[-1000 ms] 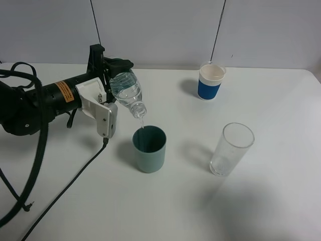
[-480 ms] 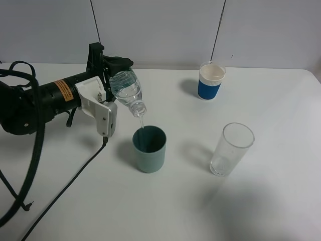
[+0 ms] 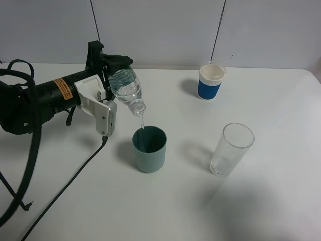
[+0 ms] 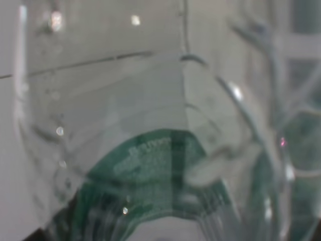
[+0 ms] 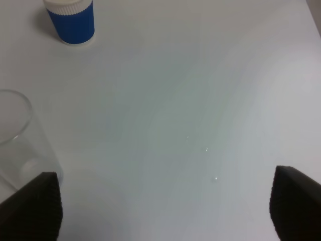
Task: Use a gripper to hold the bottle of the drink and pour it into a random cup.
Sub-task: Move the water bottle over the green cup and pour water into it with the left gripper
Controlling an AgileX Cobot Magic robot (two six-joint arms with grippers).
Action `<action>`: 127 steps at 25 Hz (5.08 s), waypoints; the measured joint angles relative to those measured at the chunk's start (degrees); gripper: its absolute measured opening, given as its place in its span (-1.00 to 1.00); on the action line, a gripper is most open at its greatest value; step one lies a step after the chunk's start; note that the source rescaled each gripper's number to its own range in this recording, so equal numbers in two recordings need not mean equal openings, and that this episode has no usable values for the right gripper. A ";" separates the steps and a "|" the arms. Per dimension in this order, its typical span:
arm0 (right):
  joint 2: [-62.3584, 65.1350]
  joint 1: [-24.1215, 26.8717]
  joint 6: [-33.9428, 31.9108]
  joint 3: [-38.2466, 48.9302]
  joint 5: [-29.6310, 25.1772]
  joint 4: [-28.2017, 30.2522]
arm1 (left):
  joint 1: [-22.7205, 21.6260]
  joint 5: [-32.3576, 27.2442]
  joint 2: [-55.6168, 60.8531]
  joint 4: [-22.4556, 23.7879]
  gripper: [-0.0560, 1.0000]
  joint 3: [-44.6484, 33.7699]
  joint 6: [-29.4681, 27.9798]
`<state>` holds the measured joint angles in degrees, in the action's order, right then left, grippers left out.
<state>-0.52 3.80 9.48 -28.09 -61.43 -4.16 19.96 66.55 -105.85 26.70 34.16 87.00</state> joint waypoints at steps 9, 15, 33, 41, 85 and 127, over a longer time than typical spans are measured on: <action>0.00 0.00 0.00 0.00 0.00 0.00 | 0.00 -0.21 0.16 -1.08 -0.77 -1.56 0.04; 0.00 0.00 0.00 0.00 0.00 0.00 | 0.00 -0.16 0.17 -1.15 -0.77 -1.87 0.04; 0.00 0.00 0.00 0.00 0.00 0.00 | 0.00 1.33 0.27 -2.74 -0.77 -1.87 4.95; 0.00 0.00 0.00 0.00 0.00 0.00 | 0.00 1.90 0.27 -2.74 -0.77 -1.87 6.77; 0.00 0.00 0.00 0.00 0.00 0.00 | 0.11 2.32 0.27 -2.80 -0.77 -1.87 9.85; 0.00 0.00 0.00 0.00 0.00 0.00 | 3.46 2.78 2.35 -6.48 -0.77 -3.32 15.35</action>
<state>-0.52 3.80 9.48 -28.09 -61.43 -4.16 23.42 69.32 -103.50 20.22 30.84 102.35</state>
